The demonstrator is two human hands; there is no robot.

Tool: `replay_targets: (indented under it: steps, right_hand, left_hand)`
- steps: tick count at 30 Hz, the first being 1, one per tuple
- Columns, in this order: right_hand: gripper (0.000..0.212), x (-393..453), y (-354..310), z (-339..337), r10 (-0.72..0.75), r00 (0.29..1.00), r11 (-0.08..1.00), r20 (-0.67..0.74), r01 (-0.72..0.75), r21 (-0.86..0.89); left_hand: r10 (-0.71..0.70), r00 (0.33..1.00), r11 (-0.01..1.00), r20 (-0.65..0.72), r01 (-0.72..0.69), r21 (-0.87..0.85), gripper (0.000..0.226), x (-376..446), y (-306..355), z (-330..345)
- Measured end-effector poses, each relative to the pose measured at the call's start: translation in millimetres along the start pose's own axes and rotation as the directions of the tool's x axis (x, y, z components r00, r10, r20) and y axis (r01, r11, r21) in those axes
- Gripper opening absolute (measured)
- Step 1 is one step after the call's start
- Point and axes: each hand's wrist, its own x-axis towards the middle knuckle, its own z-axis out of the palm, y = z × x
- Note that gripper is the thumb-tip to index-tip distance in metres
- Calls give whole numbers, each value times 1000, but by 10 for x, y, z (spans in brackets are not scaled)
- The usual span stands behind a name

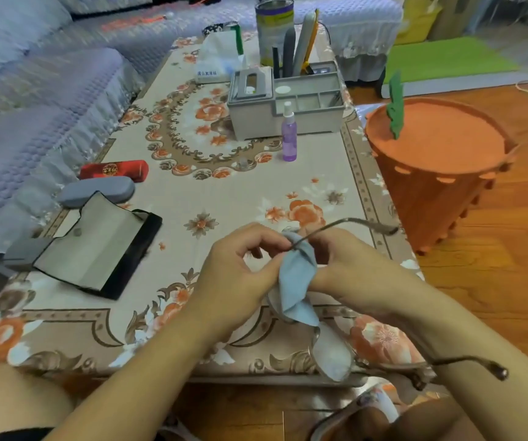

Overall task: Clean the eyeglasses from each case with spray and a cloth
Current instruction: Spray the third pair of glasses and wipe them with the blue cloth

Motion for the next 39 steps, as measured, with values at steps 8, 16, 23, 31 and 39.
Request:
replay_targets:
  steps: [8, 16, 23, 31, 39]
  right_hand:
    - [29, 22, -97, 16, -127, 987, 979, -102, 142, 150]
    - [23, 25, -224, -38, -251, 959, 956, -134, 267, 124]
    - [25, 68, -187, -31, -319, 939, 943, -127, 328, 55]
    - [12, -27, -166, -143, -419, 906, 907, -62, 420, 14]
    - [13, 84, -144, -202, -192, 930, 842, -313, 320, 434]
  left_hand:
    - [318, 926, 694, 205, -375, 615, 26, 330, 244, -221]
    - [-10, 955, 993, 297, -25, 116, 35, 366, 271, -250]
    - [66, 967, 973, 245, -117, 199, 38, 367, 271, -212]
    - [22, 934, 998, 358, -40, 44, 40, 306, 206, -291]
    - [130, 959, 986, 251, -152, 72, 43, 332, 263, -368]
